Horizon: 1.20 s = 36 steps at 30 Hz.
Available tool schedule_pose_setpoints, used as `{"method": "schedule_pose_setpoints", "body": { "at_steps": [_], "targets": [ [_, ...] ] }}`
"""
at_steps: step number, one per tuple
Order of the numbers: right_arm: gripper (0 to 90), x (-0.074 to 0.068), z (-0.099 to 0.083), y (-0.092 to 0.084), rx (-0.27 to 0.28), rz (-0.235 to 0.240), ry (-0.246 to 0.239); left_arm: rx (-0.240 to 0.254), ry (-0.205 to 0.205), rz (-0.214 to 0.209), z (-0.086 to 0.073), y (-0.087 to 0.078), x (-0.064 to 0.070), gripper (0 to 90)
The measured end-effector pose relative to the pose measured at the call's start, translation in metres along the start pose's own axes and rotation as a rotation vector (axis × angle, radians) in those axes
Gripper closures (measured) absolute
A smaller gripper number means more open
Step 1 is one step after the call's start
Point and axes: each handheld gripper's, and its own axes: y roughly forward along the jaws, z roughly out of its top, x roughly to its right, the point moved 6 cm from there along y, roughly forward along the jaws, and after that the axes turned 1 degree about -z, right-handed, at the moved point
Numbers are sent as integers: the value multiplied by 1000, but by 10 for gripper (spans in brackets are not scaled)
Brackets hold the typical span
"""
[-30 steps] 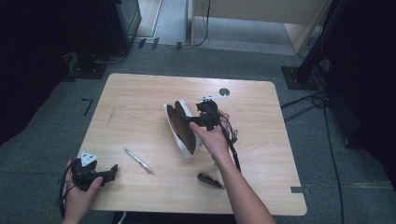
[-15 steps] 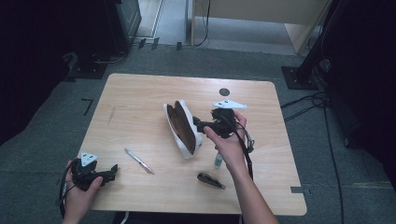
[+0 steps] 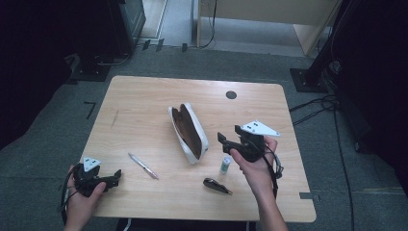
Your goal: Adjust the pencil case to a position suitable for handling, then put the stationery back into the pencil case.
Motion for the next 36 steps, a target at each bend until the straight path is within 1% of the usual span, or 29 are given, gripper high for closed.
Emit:
{"method": "schedule_pose_setpoints", "body": {
  "at_steps": [2, 4, 6, 7, 8, 11, 13, 14, 16, 17, 21, 27, 31, 36],
  "targets": [
    [311, 5, -7, -7, 7, 8, 23, 3, -3, 1, 0, 0, 0, 0],
    [308, 8, -13, -11, -1, 15, 34, 0, 0, 0, 0, 0, 0, 0],
    [313, 9, -19, -15, -9, 14, 28, 0, 1, 0, 0, 0, 0, 0],
    [328, 9, -22, -17, -11, 16, 21, 1, 1, 1, 0, 0, 0, 0],
    [368, 8, -26, -20, -13, 29, 12, 1, 1, 1, 0, 0, 0, 0],
    [380, 8, -31, -21, -15, 35, 5, 2, 1, 0, 0, 0, 0, 0],
    [387, 8, -35, -21, -18, 24, 4, 2, 1, 0, 0, 0, 0, 0],
    [401, 6, -40, -20, -20, 29, 7, 2, 1, 0, 0, 0, 0, 0],
    [413, 6, -42, -20, -24, 32, 7, 2, 1, -1, 0, 0, 0, 0],
    [428, 4, -47, -18, -31, 46, 13, 2, 1, 0, 0, 0, 0, 0],
    [438, 2, -52, -17, -35, 62, 16, 2, 1, 0, 0, 0, 0, 0],
    [460, 1, -64, -16, -61, 68, 20, 2, 1, 0, 0, 0, 0, 0],
    [480, 2, -73, -15, -73, 48, 14, 2, 1, 0, 0, 0, 0, 0],
    [495, 2, -81, -12, -84, 38, 0, 2, 1, 0, 0, 0, 0, 0]
  ]
}}
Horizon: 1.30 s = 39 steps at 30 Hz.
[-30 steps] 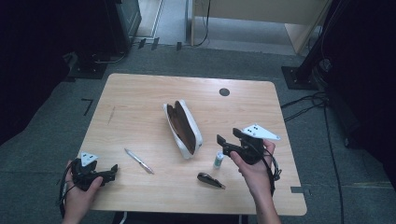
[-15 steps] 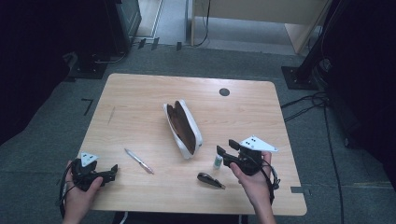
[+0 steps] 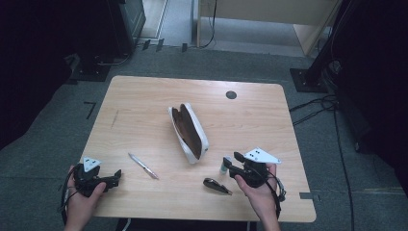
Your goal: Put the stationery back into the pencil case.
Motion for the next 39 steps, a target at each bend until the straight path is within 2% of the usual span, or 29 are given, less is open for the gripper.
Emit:
{"method": "schedule_pose_setpoints", "body": {
  "at_steps": [4, 5, 10, 20, 21, 24, 25, 26, 31, 39],
  "targets": [
    [496, 0, -7, 5, -12, -17, -13, 0, 0, 0, 0, 0, 0, 0],
    [494, 0, -9, 7, -11, -31, -32, 0, 0, 0, 0, 0, 0, 0],
    [519, -2, -14, 12, -28, -45, -60, 0, 0, 0, 0, 0, 0, 0],
    [581, -1, -21, 17, -43, -41, -65, 0, 0, 0, 0, 0, 0, 0],
    [623, -1, -21, 18, -42, -46, -71, 0, 0, 0, 0, 0, 0, 0],
    [658, 0, -20, 17, -35, -60, -68, 0, 0, 0, 0, 0, 0, 0],
    [658, 0, -20, 17, -35, -60, -68, 0, 0, 0, 0, 0, 0, 0],
    [661, 2, -19, 17, -39, -57, -47, 0, 0, 0, 0, 0, 0, 0],
    [661, 5, -16, 14, -24, -53, -37, 0, 0, 0, 0, 0, 0, 0],
    [662, 0, 1, 6, 13, -49, -53, 0, 0, 0, 0, 0, 0, 0]
  ]
}}
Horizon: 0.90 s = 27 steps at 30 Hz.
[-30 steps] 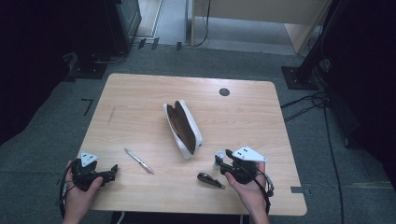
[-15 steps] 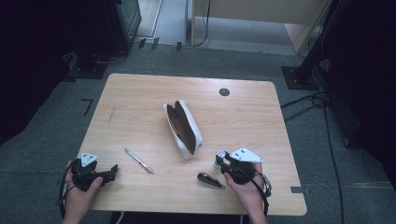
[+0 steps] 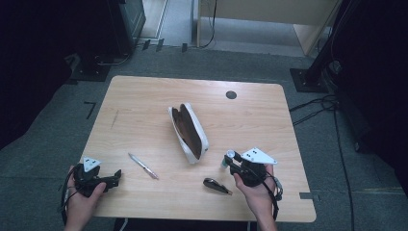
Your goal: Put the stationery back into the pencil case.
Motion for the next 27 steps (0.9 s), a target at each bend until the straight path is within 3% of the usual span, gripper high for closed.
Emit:
{"method": "schedule_pose_setpoints", "body": {
  "at_steps": [9, 27],
  "targets": [
    [662, -11, 32, -7, 48, 32, -30, 0, 0, 0, 0, 0, 0, 0],
    [662, -39, 72, -7, 93, 121, -69, -1, 0, -1, 0, 0, 0, 0]
  ]
}}
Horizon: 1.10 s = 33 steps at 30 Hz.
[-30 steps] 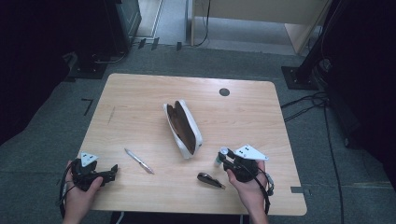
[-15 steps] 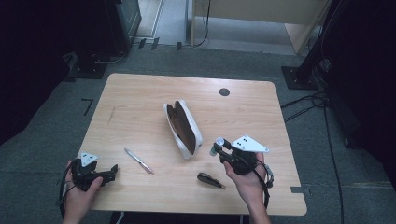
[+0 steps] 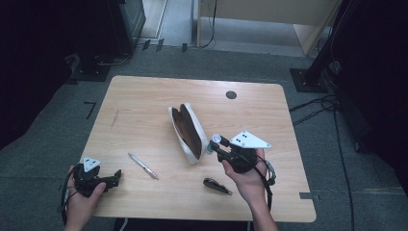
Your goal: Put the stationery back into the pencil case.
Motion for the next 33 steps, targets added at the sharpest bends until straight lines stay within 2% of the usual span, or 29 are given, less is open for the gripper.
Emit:
{"method": "schedule_pose_setpoints", "body": {
  "at_steps": [9, 11, 13, 16, 21, 33],
  "targets": [
    [662, -15, 16, 13, 17, 32, -27, 0, 0, 0, 0, 0, 0, 0],
    [662, -20, 20, 20, 17, 42, -37, 0, -1, 0, 0, 0, 0, 0],
    [662, -21, 21, 22, 15, 42, -37, 0, 0, 0, 0, 0, 0, 0],
    [662, -25, 22, 32, 6, 28, -65, 0, 0, 0, 0, 0, 0, 0],
    [662, -31, 24, 49, -10, 35, -72, 1, -1, 0, 0, 0, 0, 0],
    [662, -34, 17, 76, -58, 14, -96, 1, -1, 0, 0, 0, 0, 0]
  ]
}}
